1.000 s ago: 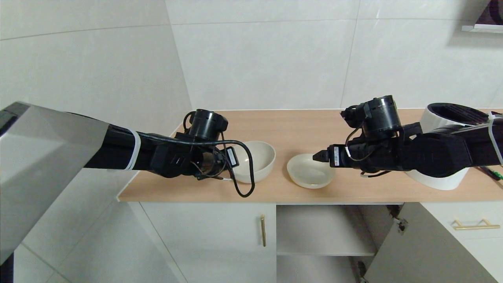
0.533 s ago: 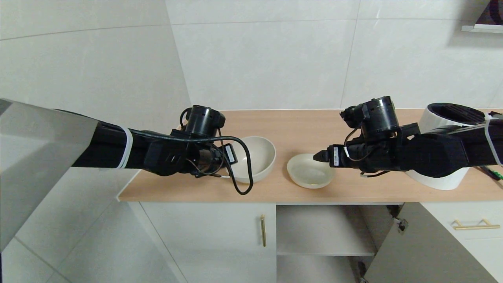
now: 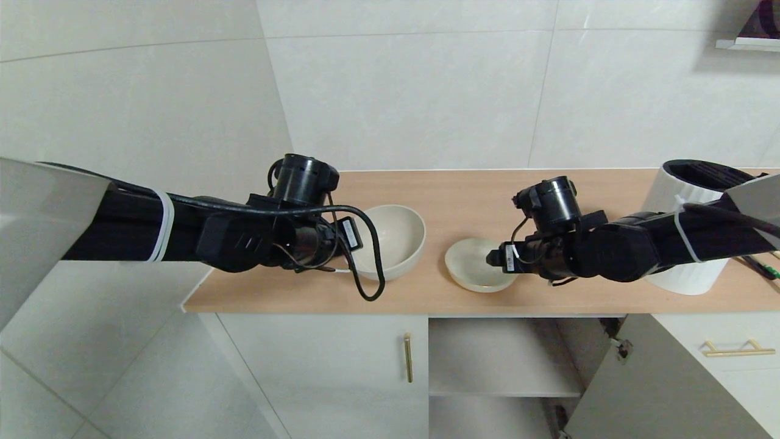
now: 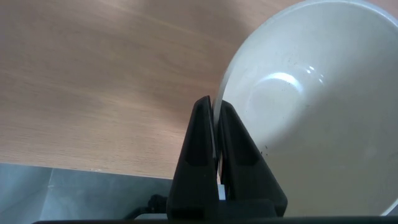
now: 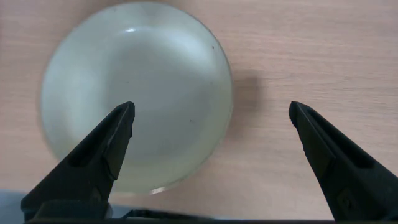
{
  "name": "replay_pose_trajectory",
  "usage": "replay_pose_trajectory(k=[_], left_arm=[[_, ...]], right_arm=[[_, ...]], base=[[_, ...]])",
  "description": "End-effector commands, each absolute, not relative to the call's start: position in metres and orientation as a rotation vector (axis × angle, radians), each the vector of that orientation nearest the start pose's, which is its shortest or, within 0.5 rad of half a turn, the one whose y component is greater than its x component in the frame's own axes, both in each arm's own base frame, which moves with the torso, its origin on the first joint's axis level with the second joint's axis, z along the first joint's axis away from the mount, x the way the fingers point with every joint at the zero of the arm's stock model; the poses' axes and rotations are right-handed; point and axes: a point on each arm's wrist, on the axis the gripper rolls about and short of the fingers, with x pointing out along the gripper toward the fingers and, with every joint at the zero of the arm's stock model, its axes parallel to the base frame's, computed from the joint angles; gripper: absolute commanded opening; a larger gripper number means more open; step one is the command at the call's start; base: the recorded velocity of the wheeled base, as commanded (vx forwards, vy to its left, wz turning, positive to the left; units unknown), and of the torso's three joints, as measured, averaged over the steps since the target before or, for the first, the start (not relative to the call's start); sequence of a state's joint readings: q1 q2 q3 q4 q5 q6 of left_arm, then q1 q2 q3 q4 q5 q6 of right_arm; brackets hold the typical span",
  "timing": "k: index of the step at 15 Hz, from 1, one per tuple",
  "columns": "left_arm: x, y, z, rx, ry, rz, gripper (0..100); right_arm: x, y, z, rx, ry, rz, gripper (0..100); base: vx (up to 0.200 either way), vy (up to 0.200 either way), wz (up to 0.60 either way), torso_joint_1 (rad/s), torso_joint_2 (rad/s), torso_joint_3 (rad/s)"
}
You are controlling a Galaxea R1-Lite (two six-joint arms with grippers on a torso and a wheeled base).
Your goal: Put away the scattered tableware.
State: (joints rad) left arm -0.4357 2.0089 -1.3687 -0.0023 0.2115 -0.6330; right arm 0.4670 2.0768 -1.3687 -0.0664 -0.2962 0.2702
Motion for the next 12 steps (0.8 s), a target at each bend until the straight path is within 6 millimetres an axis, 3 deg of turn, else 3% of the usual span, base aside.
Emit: replay_pose_trajectory(k=[1,6,7,12], left_arm=[[0.3584,-0.1616,0.1694,-0.41,0.641,-0.017,0],[0.3581,-0.1614,0.17,-0.412,0.64,-0.017,0],[0.3581,-0.1614,0.17,-0.412,0.64,-0.017,0],[0.3579,-0.1613,0.1706,-0.412,0.638,-0.017,0]], right_arm=[[0.3732,0.1791,0.1329,0.012,0.638,0.075,100],[0.379,0.1763,0.1295,0.015,0.639,0.063,100],[0.3795,0.1758,0.1299,0.016,0.637,0.062,0],[0.3807,0.175,0.1282,0.019,0.639,0.06,0]], base=[[0.0,0.0,0.0,0.0,0.0,0.0],[0.0,0.0,0.0,0.0,0.0,0.0],[0.0,0.0,0.0,0.0,0.0,0.0],[0.0,0.0,0.0,0.0,0.0,0.0]])
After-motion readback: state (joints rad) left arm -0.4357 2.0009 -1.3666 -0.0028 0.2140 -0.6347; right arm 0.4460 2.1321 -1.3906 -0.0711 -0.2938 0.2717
